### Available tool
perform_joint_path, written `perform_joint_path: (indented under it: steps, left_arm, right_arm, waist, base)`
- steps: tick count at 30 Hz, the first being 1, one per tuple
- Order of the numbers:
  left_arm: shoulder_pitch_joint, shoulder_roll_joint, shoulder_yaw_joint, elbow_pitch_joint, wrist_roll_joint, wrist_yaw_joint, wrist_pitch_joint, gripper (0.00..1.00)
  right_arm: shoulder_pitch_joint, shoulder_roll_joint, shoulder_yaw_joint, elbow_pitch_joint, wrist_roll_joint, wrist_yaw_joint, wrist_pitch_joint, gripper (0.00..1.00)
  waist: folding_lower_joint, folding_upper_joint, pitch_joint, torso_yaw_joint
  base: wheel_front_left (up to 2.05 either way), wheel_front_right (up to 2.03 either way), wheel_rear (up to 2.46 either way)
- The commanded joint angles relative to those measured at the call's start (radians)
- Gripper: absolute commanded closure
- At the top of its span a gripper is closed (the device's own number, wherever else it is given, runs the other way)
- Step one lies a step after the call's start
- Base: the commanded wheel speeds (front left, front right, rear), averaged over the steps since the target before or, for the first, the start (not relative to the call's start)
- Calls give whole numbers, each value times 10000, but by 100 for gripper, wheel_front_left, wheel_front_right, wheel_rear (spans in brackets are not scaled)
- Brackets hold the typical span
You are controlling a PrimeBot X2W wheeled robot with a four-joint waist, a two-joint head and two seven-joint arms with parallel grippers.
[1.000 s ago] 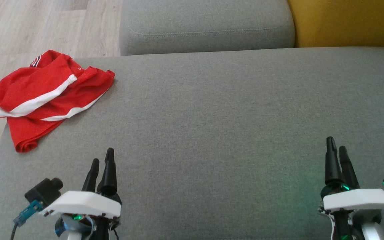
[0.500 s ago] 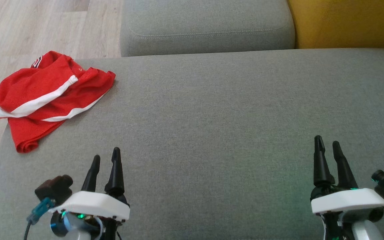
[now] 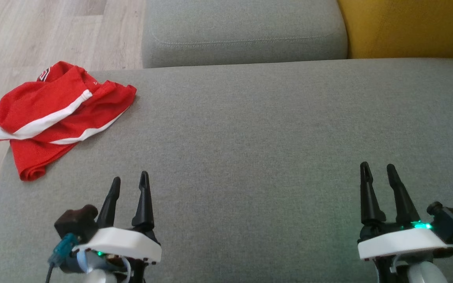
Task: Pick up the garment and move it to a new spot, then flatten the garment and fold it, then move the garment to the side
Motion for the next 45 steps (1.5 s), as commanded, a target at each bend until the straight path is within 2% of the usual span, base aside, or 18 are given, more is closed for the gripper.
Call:
perform_joint_path:
  steps: [1, 12, 26, 45]
  left_arm:
    - [-244, 124, 167, -421, 297, 79, -145, 0]
    - [-162, 145, -35, -473, 1549, 284, -467, 0]
    - [-109, 171, -437, -402, 2943, 581, -876, 0]
    - [-120, 171, -502, 67, 2590, 637, -881, 0]
  right_arm:
    - [-230, -87, 264, -422, -309, -6, -185, 0]
    - [-167, -98, 430, -556, -1718, -7, -510, 0]
    - [-155, -112, 404, -104, -3376, -7, -922, 0]
    - [-300, -112, 256, 272, -3314, -7, -928, 0]
  waist:
    - [0, 0, -3, 4]
    - [0, 0, -20, 24]
    - [0, 0, -44, 52]
    - [0, 0, 9, 106]
  base:
    - [0, 0, 0]
    - [0, 0, 0]
    - [0, 0, 0]
    - [0, 0, 0]
